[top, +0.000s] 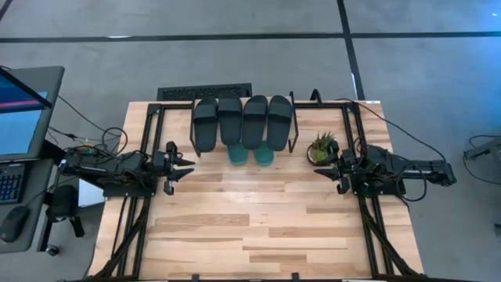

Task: Pick and place slides into the shelf
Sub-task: Return to Home Position

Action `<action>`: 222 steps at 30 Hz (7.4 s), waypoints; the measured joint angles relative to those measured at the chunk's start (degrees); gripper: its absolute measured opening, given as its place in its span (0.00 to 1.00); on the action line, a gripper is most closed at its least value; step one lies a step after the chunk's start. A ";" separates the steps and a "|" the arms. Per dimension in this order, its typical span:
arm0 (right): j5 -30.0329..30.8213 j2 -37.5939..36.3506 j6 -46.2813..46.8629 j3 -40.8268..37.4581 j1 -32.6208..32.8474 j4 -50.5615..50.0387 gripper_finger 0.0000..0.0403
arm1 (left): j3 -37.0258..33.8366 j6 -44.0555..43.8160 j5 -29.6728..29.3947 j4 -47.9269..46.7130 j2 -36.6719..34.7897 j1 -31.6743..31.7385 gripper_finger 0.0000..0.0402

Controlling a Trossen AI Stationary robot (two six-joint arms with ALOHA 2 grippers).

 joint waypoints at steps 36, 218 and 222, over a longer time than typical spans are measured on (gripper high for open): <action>0.00 -0.02 0.04 0.00 -0.01 0.01 0.24 | 0.24 13.38 9.10 -1.88 0.00 0.09 0.23; -0.02 -0.02 0.04 -0.02 0.01 0.01 0.24 | 0.26 14.65 11.41 -2.74 0.47 9.70 0.23; -0.02 -0.02 0.04 0.00 0.01 0.00 0.24 | 0.26 15.05 11.43 -2.75 0.48 9.73 0.23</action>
